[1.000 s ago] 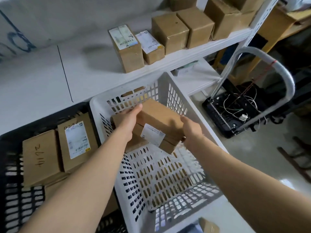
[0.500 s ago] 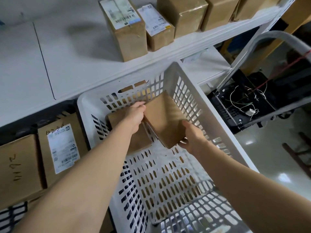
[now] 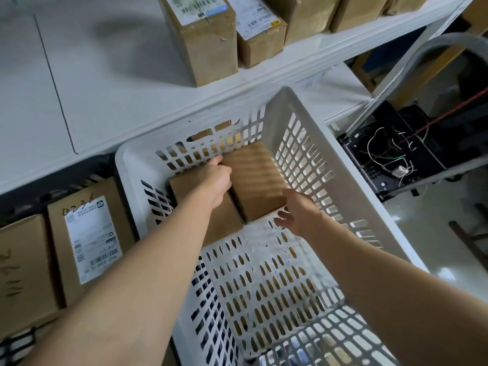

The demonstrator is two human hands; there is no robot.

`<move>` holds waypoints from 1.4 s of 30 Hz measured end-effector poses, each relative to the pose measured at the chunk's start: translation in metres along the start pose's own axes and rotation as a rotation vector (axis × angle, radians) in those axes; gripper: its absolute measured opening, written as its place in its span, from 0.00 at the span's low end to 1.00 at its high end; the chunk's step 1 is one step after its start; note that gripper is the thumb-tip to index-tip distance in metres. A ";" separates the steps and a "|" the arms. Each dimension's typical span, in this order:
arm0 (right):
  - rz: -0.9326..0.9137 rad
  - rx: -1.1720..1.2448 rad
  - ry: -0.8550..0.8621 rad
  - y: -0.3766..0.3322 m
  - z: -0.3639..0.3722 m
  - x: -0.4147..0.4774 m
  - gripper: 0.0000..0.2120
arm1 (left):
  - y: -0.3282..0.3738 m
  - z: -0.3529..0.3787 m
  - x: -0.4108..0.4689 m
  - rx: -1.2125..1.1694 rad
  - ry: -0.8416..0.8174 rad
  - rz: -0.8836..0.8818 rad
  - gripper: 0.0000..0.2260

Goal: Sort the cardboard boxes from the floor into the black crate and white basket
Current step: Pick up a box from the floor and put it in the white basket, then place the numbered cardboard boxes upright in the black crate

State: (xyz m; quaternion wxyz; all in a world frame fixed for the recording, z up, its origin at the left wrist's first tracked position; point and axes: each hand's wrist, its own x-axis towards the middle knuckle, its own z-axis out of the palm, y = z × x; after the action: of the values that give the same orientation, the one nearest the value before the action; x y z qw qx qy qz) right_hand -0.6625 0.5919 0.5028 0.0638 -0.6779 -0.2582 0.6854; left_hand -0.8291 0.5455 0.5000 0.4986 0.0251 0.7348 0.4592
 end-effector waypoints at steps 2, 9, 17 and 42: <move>-0.005 -0.085 0.044 -0.004 0.000 -0.007 0.12 | 0.004 -0.002 -0.009 -0.017 -0.012 -0.005 0.25; -0.271 -0.274 0.106 -0.025 -0.006 -0.059 0.08 | 0.038 -0.009 -0.063 -0.014 0.042 0.090 0.18; -0.692 -0.303 0.015 -0.049 -0.018 -0.146 0.13 | 0.072 -0.002 -0.160 -0.032 0.044 0.335 0.06; -0.965 0.447 0.765 0.165 -0.297 -0.394 0.17 | -0.018 0.181 -0.470 0.216 -1.091 0.678 0.20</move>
State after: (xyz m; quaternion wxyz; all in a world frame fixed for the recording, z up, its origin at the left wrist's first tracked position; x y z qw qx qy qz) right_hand -0.3049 0.3574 0.7990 0.5908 -0.6523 -0.3439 0.3274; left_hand -0.4489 0.4200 0.8065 0.6222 0.5351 0.3694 0.4360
